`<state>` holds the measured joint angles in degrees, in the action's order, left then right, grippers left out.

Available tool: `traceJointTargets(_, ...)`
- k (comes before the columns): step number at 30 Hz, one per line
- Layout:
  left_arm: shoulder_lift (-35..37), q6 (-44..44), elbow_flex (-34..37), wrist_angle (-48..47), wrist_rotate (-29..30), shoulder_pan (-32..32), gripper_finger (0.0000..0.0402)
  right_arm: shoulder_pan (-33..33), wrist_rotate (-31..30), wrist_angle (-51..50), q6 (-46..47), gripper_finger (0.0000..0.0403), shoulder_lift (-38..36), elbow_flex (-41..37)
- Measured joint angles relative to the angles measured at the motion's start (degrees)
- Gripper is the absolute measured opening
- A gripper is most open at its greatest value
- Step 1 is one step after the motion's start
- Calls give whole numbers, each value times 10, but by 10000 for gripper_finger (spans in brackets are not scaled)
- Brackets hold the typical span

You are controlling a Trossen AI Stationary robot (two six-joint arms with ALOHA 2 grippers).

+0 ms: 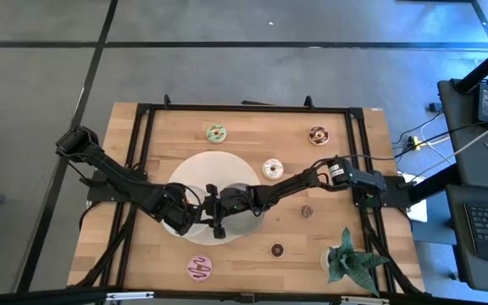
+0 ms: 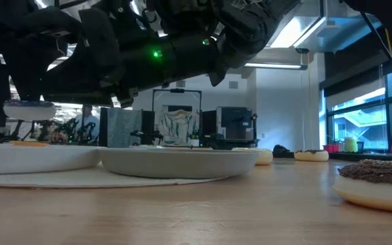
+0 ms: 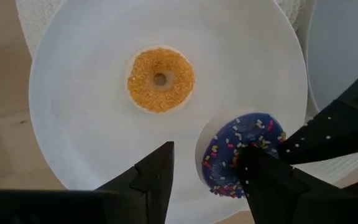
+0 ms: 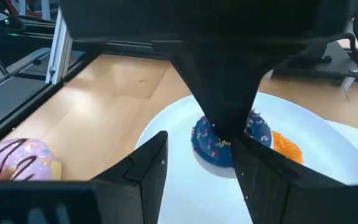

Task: Pick & Place donuts
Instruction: Put the small blue donuts on the white plate, then put the big white donuts on the gray plate

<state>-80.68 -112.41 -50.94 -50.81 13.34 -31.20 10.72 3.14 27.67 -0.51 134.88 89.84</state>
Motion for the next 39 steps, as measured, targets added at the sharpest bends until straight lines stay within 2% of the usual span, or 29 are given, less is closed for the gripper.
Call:
traceJointTargets(13,0,-4,0,-6,9,-13,168,1,0,0,2,178,13,0)
traceJointTargets(18,16,-4,0,-30,54,-22,165,-3,-1,-1,-15,178,-8,-1)
traceJointTargets(22,41,14,0,-58,89,-21,165,-20,-11,-45,-42,178,-64,-1)
traceJointTargets(27,76,69,0,-60,205,-16,168,-58,-21,-205,-44,178,-168,0)
traceJointTargets(31,97,110,0,-56,277,3,167,-101,-19,-396,8,178,-252,0)
traceJointTargets(34,106,157,0,-55,285,24,164,-139,-20,-571,60,178,-299,0)
traceJointTargets(37,109,205,0,-45,268,50,165,-173,-26,-729,116,178,-324,0)
traceJointTargets(39,109,244,0,-34,250,69,166,-187,-61,-810,162,178,-327,-4)
